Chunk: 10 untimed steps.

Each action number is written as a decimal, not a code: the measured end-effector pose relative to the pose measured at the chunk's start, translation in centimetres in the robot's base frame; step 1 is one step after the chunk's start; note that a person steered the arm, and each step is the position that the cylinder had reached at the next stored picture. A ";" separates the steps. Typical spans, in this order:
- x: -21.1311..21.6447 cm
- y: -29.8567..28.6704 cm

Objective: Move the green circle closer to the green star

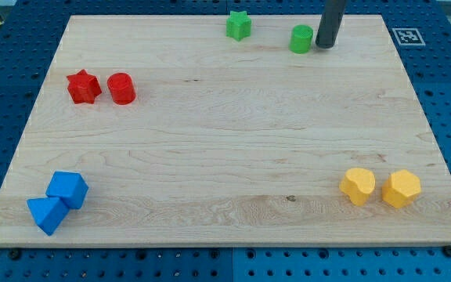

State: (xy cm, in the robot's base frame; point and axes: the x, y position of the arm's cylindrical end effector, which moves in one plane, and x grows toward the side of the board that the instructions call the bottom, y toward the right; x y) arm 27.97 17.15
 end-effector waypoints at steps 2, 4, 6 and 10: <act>0.1 0.0; -2.5 -0.6; -0.6 -0.6; -0.5 -3.0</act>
State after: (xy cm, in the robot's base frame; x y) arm 27.49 14.19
